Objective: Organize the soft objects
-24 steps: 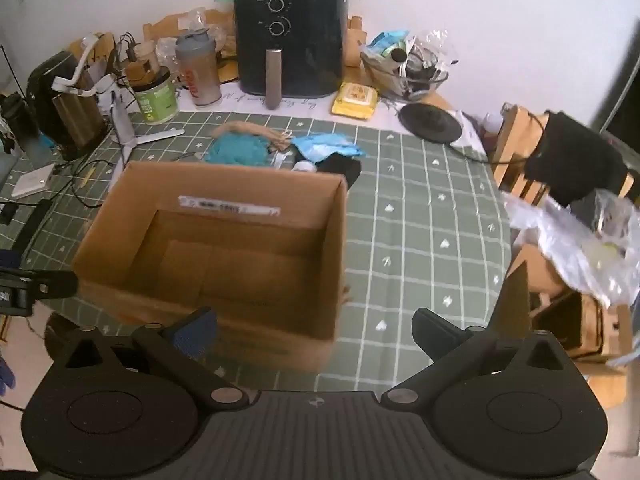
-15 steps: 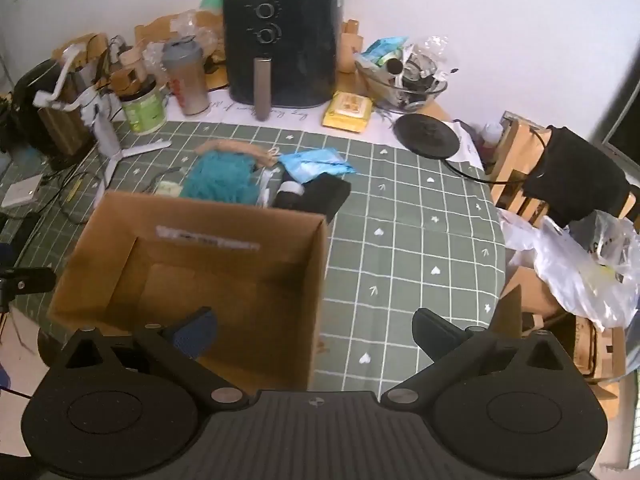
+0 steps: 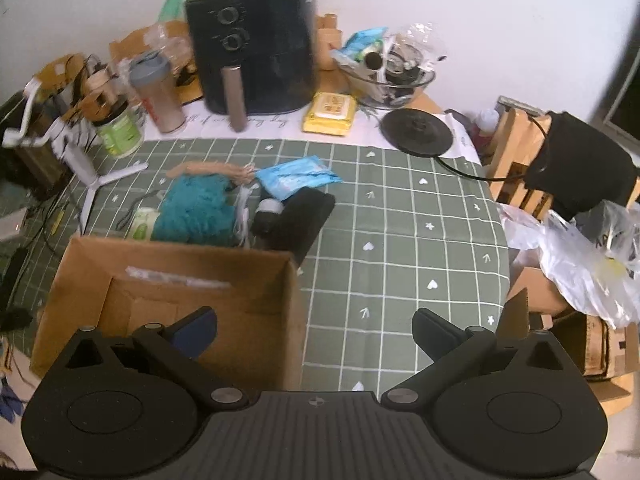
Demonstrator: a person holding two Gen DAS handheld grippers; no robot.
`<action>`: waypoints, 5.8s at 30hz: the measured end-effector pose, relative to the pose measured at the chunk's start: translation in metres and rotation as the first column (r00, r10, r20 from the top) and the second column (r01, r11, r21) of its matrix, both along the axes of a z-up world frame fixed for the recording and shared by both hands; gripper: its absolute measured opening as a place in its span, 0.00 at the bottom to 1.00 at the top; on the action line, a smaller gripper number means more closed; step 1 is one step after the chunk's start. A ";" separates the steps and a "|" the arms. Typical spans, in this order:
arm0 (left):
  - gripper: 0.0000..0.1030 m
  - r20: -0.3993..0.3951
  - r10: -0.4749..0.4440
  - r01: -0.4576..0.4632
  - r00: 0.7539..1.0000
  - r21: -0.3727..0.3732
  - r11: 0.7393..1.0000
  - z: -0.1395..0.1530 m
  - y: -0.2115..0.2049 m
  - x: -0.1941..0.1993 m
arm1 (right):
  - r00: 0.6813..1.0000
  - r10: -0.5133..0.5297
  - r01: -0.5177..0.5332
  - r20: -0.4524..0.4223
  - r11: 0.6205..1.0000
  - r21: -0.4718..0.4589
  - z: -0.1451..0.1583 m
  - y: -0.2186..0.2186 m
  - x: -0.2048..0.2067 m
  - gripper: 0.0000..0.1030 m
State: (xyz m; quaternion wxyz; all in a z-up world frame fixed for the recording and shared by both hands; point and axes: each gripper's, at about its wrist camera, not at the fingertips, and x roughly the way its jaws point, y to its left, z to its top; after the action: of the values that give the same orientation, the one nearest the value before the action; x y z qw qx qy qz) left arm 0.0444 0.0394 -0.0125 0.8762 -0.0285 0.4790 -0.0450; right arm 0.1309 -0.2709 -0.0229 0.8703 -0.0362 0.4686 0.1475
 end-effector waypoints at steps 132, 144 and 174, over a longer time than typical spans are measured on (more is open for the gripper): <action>0.48 -0.340 0.079 -0.068 0.937 0.044 0.997 -0.170 0.050 0.193 | 1.000 0.027 -0.025 -0.014 0.987 0.156 -0.045 -0.047 0.070 0.49; 0.48 -0.187 0.091 -0.090 0.978 0.013 0.996 -0.117 0.046 0.183 | 0.995 0.096 -0.097 0.011 0.980 0.172 -0.035 -0.042 0.076 0.49; 0.48 -0.014 0.073 -0.074 0.997 -0.138 0.988 -0.001 -0.012 0.068 | 0.911 0.411 -0.395 0.004 0.872 0.288 -0.003 0.016 0.043 0.49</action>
State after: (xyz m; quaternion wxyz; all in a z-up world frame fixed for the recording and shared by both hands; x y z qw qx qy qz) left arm 0.1122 0.0271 -0.0134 0.8711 -0.1068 0.4772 -0.0457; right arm 0.1743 -0.2545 -0.0261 0.8026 -0.0041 0.4496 0.3920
